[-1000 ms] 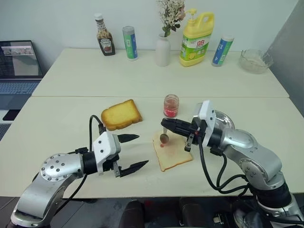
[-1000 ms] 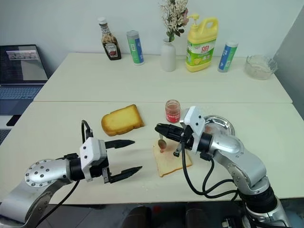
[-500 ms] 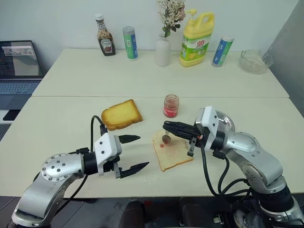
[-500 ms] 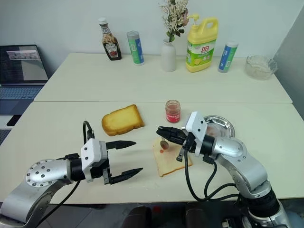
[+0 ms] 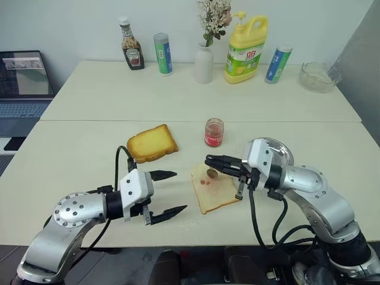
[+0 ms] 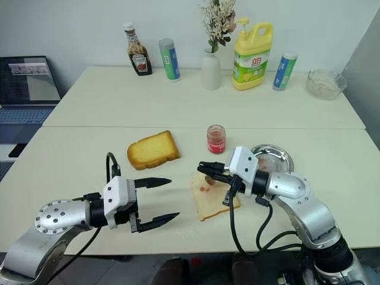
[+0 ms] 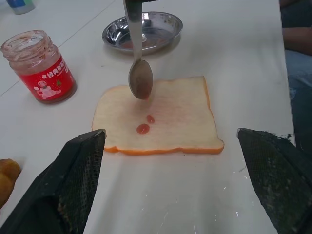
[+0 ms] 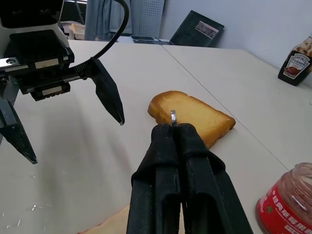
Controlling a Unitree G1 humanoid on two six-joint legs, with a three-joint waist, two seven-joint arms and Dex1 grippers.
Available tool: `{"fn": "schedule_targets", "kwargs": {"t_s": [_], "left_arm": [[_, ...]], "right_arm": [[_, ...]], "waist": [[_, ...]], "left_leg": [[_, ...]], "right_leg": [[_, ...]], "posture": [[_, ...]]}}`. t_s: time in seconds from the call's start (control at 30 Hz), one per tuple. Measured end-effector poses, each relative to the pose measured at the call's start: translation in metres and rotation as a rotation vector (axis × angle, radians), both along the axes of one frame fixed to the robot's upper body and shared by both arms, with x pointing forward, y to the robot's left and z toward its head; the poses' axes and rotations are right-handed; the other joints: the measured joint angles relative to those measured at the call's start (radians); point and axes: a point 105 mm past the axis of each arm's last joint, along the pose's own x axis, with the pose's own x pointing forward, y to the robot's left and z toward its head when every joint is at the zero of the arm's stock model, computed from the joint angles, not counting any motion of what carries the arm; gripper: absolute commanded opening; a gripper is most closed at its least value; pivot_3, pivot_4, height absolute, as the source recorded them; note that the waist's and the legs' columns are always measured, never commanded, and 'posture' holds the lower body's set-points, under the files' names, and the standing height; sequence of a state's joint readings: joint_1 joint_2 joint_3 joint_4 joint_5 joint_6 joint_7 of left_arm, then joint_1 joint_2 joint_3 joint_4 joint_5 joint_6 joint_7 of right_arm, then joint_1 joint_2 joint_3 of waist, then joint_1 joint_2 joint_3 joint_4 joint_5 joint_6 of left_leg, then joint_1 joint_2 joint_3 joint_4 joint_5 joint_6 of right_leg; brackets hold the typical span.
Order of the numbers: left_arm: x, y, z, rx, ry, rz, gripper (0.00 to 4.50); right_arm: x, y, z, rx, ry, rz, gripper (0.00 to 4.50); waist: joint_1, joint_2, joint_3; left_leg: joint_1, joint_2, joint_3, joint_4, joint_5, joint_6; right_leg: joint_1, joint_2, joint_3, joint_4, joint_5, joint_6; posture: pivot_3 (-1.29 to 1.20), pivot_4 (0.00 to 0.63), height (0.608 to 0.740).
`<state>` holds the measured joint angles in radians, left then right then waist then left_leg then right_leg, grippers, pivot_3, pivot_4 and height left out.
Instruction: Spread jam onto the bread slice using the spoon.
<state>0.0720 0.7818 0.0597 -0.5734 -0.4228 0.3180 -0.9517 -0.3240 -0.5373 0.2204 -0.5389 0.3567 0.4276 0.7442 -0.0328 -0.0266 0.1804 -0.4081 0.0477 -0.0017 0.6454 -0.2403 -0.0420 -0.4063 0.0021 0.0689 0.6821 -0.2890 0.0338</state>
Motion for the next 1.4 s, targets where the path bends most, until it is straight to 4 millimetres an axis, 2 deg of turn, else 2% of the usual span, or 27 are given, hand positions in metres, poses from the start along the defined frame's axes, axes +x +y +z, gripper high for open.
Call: {"fn": "schedule_targets", "kwargs": {"t_s": [0.17, 0.3, 0.5, 0.73, 0.83, 1.23, 1.4], "left_arm": [[0.001, -0.002, 0.000, 0.000, -0.002, -0.009, 4.50], [0.003, 0.001, -0.002, 0.001, 0.002, 0.001, 4.50], [0.003, 0.001, -0.003, 0.001, -0.001, 0.005, 4.50], [0.003, 0.001, -0.003, 0.001, -0.002, 0.004, 4.50], [0.003, 0.002, -0.003, 0.001, -0.003, 0.003, 4.50], [0.007, 0.005, -0.004, 0.009, -0.009, 0.013, 4.50], [0.009, 0.004, -0.002, 0.013, -0.022, 0.009, 4.50]], "right_arm": [[0.005, -0.004, 0.001, 0.021, 0.018, -0.025, 0.04], [0.019, -0.017, 0.009, 0.158, 0.131, -0.125, 0.04], [0.039, -0.037, 0.000, 0.394, 0.449, -0.307, 0.04], [0.042, -0.036, -0.015, 0.610, 0.762, -0.361, 0.04], [0.043, -0.031, -0.029, 0.621, 0.845, -0.383, 0.04], [0.054, -0.016, -0.055, 0.626, 0.947, -0.431, 0.04], [0.049, -0.023, -0.059, 0.599, 0.964, -0.422, 0.04]], "waist": [[0.000, 0.000, 0.000], [0.000, -0.001, 0.000], [0.000, -0.001, -0.001], [-0.001, -0.001, -0.001], [-0.002, -0.001, -0.001], [-0.003, -0.001, -0.001], [-0.003, -0.001, -0.001]], "left_leg": [[0.000, 0.000, 0.000, 0.000, 0.000, 0.000], [0.000, 0.000, 0.000, 0.000, 0.000, 0.000], [0.000, 0.000, 0.000, 0.000, 0.000, 0.000], [0.000, 0.000, 0.000, 0.000, 0.000, 0.000], [0.000, 0.000, 0.000, 0.000, 0.000, 0.000], [0.000, 0.000, 0.000, 0.000, 0.000, 0.000], [0.000, 0.000, 0.000, -0.001, 0.000, 0.000]], "right_leg": [[0.000, 0.000, 0.000, 0.000, 0.000, 0.000], [0.000, 0.000, 0.000, 0.000, 0.000, 0.000], [0.000, 0.000, 0.000, 0.001, 0.000, 0.000], [0.000, 0.000, 0.000, 0.001, 0.000, 0.000], [0.000, 0.000, 0.001, 0.001, 0.000, 0.000], [0.000, 0.001, 0.001, 0.001, 0.000, 0.000], [0.000, 0.001, 0.001, 0.000, 0.000, 0.000]], "posture": [[0.00, 0.150, 0.740], [0.00, 0.150, 0.740], [0.00, 0.150, 0.740], [0.00, 0.150, 0.740], [0.00, 0.150, 0.740], [0.00, 0.150, 0.740], [0.00, 0.150, 0.740]]}}
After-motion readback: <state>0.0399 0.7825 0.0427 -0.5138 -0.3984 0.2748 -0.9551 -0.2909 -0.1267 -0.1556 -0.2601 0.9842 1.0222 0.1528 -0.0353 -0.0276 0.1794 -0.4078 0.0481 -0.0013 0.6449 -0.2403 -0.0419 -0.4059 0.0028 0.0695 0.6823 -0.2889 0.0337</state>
